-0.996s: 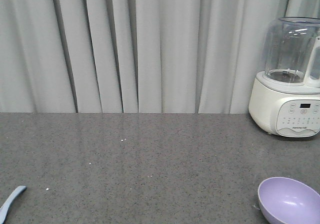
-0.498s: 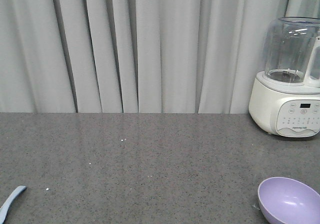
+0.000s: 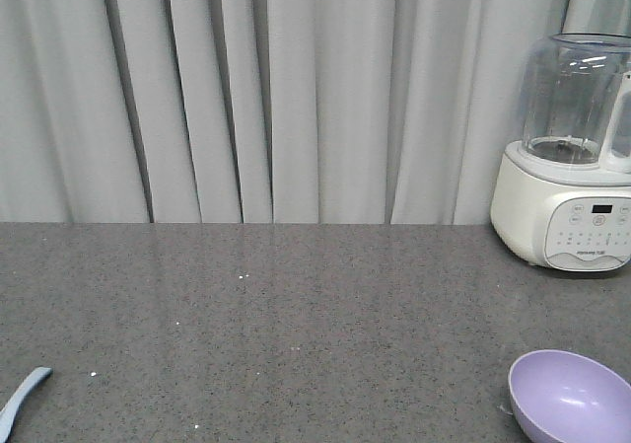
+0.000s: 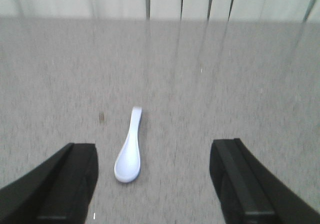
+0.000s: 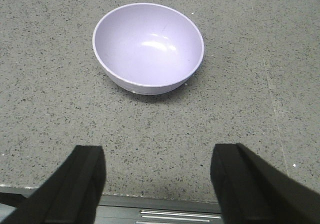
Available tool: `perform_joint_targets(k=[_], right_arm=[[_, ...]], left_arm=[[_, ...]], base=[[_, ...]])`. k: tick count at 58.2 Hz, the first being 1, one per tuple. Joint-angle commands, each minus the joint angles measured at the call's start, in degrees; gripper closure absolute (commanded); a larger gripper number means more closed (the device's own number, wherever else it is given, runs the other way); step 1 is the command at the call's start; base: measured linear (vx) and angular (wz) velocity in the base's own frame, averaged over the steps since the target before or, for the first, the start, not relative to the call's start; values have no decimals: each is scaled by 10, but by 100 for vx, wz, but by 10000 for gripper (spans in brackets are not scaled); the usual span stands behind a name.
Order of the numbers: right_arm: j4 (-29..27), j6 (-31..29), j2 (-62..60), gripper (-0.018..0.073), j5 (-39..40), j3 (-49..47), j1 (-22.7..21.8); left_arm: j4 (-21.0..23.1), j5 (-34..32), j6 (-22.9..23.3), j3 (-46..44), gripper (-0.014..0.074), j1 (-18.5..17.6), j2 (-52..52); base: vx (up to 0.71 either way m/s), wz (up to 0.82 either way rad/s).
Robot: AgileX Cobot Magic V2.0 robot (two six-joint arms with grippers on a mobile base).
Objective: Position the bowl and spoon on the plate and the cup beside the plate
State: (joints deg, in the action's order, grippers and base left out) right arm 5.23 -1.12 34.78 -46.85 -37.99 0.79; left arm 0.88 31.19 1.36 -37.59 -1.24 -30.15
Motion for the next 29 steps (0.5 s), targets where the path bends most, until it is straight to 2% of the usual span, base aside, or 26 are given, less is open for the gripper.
perform_joint_targets(k=[1,7,14,20,25,29], right_arm=[[8,-5,4,96,38,-20,-3],[8,-5,4,124,38,-20,-3],[8,-5,4,153,38,-20,-3],[8,-5,4,173,38,-20,-3],[8,-5,4,186,38,-20,-3],[8,-4,4,195,38,-20,-3]], left_arm=[[4,-89,4,-19,72,-4,-5],[-5,-114,-1,-19,74,-4,-5],[-9,-92,3,-24,74,-4,-26],[-50,-19,2,-68,73,-4,-95],[-93,76,5,-128,71,-4,-180],[-108,138,5,-180,69,-4,-249]], base=[[0,0],[0,0],[0,0],[0,0],[0,0],[0,0]])
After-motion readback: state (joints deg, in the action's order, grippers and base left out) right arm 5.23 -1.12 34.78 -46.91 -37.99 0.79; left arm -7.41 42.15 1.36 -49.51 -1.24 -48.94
